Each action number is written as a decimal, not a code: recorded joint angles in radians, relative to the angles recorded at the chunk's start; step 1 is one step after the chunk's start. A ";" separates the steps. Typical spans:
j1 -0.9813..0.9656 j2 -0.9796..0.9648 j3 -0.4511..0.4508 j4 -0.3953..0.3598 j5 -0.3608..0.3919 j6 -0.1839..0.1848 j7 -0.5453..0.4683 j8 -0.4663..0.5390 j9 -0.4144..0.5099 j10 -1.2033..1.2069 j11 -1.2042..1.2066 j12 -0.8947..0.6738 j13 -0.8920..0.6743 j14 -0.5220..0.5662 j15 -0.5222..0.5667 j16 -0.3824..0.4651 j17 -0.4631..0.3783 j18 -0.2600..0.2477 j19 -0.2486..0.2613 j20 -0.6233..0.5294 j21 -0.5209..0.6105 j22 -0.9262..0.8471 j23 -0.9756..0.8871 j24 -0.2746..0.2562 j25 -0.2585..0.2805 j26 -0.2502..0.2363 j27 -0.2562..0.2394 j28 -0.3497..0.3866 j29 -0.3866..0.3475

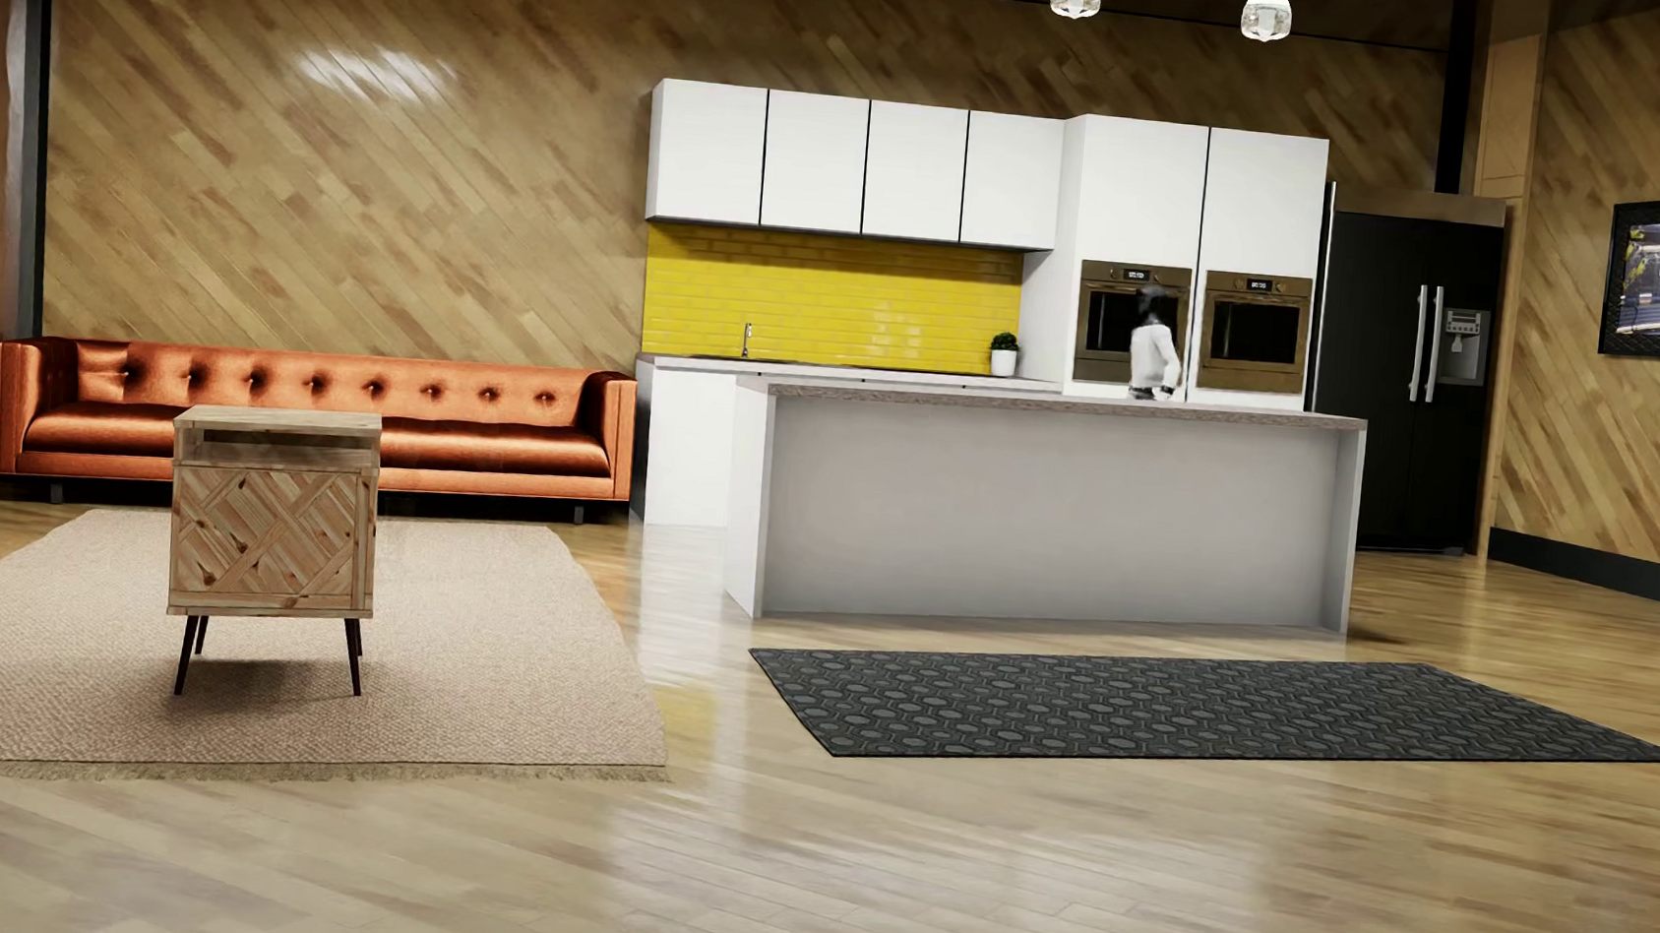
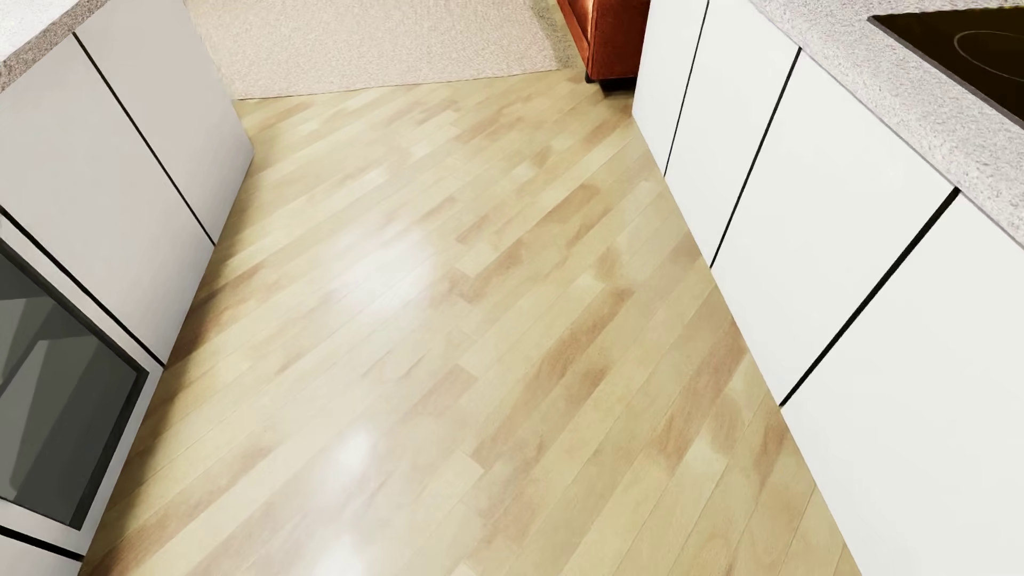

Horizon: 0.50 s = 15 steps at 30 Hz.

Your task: Walk around the counter

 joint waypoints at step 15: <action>0.015 0.089 0.092 -0.151 -0.173 -0.074 0.000 0.000 0.004 -0.572 0.784 0.046 -0.008 -0.022 0.084 -0.013 0.023 0.000 0.000 0.030 -0.081 0.054 -0.042 0.000 0.000 0.000 0.000 0.000 0.000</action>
